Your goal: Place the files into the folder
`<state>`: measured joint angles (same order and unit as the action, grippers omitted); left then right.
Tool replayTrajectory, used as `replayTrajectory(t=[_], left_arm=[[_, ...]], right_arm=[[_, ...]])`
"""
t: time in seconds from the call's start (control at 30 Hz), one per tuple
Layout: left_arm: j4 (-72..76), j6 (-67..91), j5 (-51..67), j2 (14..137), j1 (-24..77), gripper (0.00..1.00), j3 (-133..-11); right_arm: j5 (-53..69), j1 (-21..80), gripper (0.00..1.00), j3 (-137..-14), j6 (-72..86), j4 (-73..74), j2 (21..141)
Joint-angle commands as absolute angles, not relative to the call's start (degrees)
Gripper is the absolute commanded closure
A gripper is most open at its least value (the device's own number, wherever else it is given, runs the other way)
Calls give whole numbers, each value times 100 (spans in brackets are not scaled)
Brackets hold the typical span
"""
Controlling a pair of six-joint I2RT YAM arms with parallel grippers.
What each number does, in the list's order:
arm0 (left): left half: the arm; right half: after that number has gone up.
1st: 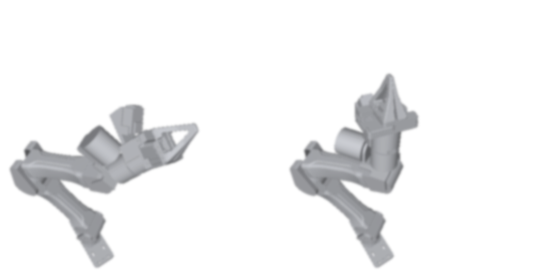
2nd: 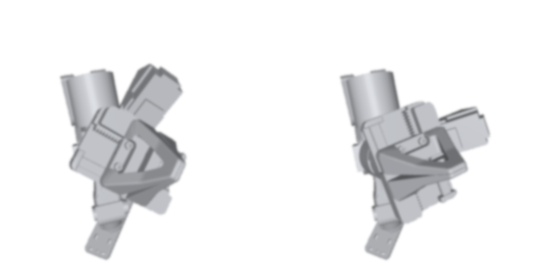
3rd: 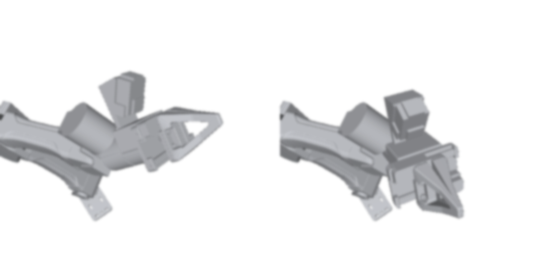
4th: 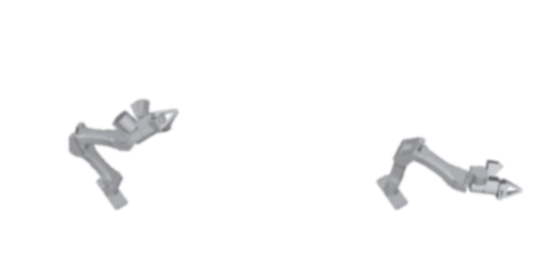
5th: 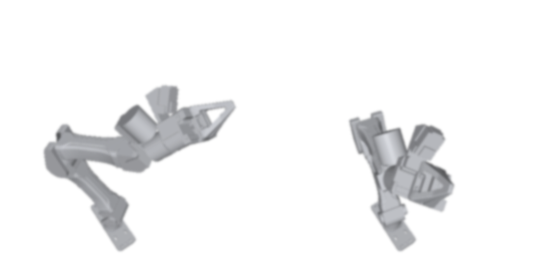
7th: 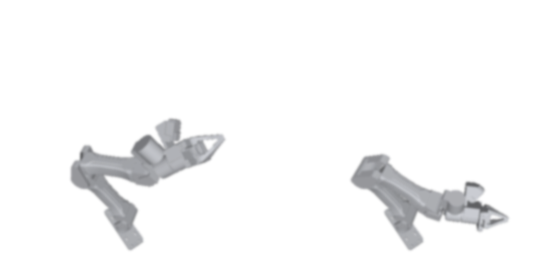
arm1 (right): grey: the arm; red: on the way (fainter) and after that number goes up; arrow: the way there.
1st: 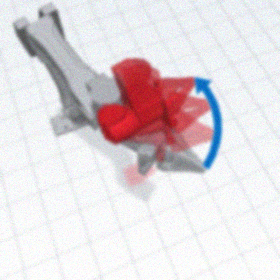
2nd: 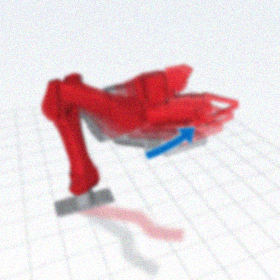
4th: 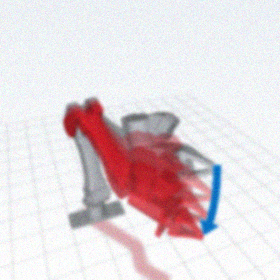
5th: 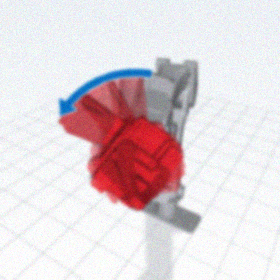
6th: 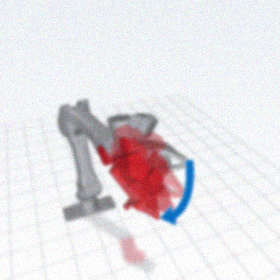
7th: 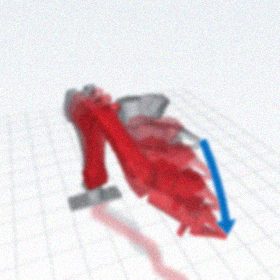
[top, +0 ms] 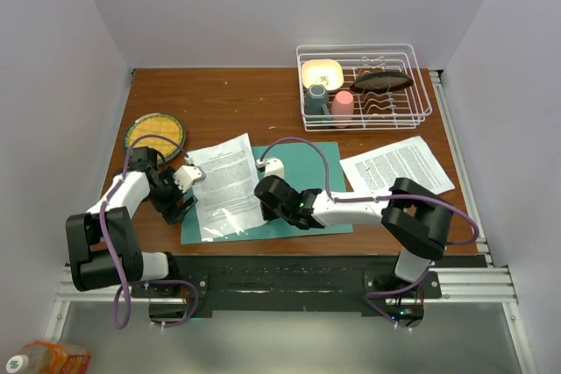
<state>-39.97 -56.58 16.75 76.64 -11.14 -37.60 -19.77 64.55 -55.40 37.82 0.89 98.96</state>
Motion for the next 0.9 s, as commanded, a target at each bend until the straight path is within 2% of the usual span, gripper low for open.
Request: replayTrajectory(t=[0.0, 0.33, 0.63, 0.87], left_arm=[[-3981, -5651, 1899, 7629, -1116, 9, -3674], [-3999, -5616, 1925, 7664, -1116, 9, -3726], [-4034, -5634, 1942, 7611, -1116, 9, -3718], [-4078, -5642, 1951, 7541, -1116, 9, -3735]], right_arm=[[-2004, 6416, 100, -5538, 3831, 53, 9905], [-1819, 6802, 100, -4887, 4605, -325, 9554], [-2188, 6917, 100, -5246, 4466, -19, 9685], [-2294, 6390, 100, -5783, 4034, -18, 9835]])
